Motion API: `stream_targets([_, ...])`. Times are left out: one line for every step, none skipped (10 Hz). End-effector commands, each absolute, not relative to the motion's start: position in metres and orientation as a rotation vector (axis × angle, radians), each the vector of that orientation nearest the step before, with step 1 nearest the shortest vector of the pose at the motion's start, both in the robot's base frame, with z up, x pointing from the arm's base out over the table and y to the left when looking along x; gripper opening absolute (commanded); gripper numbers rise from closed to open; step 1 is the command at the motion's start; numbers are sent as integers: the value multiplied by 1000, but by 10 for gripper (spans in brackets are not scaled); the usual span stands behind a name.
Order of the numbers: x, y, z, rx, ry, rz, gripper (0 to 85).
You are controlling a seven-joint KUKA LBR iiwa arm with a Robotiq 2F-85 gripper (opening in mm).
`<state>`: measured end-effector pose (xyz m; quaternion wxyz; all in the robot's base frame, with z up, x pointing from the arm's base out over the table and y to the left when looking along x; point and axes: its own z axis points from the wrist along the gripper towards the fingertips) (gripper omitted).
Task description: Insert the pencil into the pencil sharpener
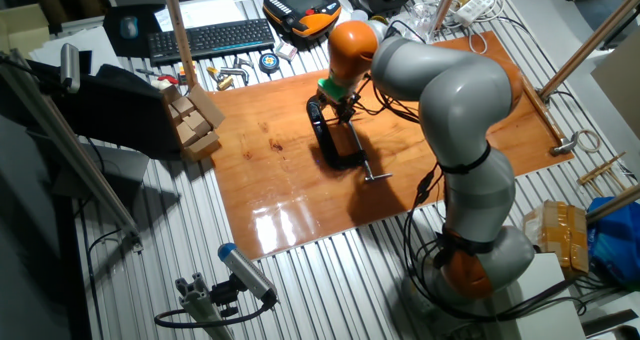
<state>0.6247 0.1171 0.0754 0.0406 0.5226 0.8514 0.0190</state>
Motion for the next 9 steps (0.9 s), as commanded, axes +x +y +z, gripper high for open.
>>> stream_targets([625, 116, 75, 1735, 2504, 55, 680])
stream_targets([626, 116, 75, 1810, 2431, 56, 680])
stream_targets([625, 115, 75, 1853, 2399, 64, 680])
stream_targets([625, 115, 74, 1870, 2398, 60, 680])
stream_targets([626, 115, 73, 1875, 2396, 64, 510])
stream_targets([626, 113, 72, 1884, 2389, 65, 510])
stream_targets([626, 112, 72, 1892, 2387, 71, 510])
stream_targets([626, 111, 71, 1900, 2385, 77, 510])
stream_targets([626, 109, 70, 1912, 2367, 78, 510])
